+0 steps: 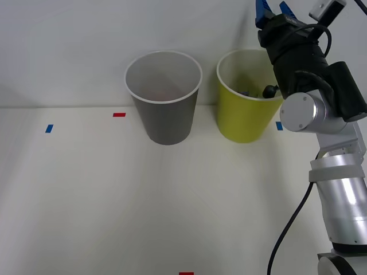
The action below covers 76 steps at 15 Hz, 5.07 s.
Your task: Put cans in the gray bin, plastic bottles in the light green bin
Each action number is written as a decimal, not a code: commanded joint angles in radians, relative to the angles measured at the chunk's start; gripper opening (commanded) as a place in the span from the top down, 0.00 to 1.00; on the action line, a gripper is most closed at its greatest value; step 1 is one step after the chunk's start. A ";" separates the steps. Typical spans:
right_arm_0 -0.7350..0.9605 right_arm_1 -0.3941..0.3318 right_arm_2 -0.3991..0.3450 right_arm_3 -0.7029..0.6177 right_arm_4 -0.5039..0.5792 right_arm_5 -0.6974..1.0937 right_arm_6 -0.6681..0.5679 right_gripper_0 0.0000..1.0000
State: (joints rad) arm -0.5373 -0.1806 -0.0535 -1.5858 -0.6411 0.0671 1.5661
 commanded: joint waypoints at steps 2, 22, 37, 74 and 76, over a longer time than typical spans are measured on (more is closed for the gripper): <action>0.003 -0.008 0.009 -0.010 -0.009 -0.026 -0.003 0.38; 0.815 -0.135 0.178 -0.384 0.083 -0.366 0.068 0.38; 1.047 0.043 0.265 -0.382 0.480 -0.388 -0.097 0.37; 1.444 0.196 0.259 -0.207 0.650 -0.931 -0.305 0.37; 1.455 0.194 0.280 -0.207 0.647 -0.938 -0.310 0.38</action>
State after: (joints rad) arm 0.9113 0.0152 0.2156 -1.7933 0.0079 -0.8680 1.2589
